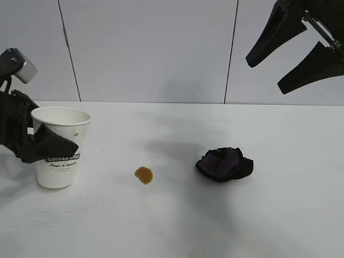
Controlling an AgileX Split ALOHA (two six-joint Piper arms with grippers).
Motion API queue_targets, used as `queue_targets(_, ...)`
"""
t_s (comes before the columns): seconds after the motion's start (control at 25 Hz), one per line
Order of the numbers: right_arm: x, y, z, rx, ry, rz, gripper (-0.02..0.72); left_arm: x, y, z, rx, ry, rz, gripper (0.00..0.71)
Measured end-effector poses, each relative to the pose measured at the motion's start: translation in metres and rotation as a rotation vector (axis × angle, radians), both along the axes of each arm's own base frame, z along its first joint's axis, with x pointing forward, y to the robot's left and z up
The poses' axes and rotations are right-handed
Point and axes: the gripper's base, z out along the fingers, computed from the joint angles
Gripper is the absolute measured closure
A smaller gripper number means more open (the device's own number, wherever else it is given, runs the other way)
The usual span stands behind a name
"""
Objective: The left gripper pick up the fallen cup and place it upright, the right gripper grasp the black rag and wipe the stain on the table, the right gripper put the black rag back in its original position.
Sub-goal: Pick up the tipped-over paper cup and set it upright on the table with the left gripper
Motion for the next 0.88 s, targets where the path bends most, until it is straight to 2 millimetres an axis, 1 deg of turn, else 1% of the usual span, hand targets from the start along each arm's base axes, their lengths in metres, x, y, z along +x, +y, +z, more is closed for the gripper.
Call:
queue_targets(0.4, 0.000, 0.000, 0.000, -0.001, 0.000, 0.000, 0.261, -0.012, 0.010, 0.018, 0.101, -0.044, 0.073, 0.095)
queue_targets(0.52, 0.000, 0.000, 0.000, -0.002, 0.000, 0.001, 0.261, -0.013, 0.013, 0.020, 0.116, -0.039, 0.105, 0.095)
queue_targets(0.88, 0.000, 0.000, 0.000, -0.003, 0.000, 0.001, 0.261, -0.015, 0.016, 0.017, 0.116, -0.002, 0.160, 0.095)
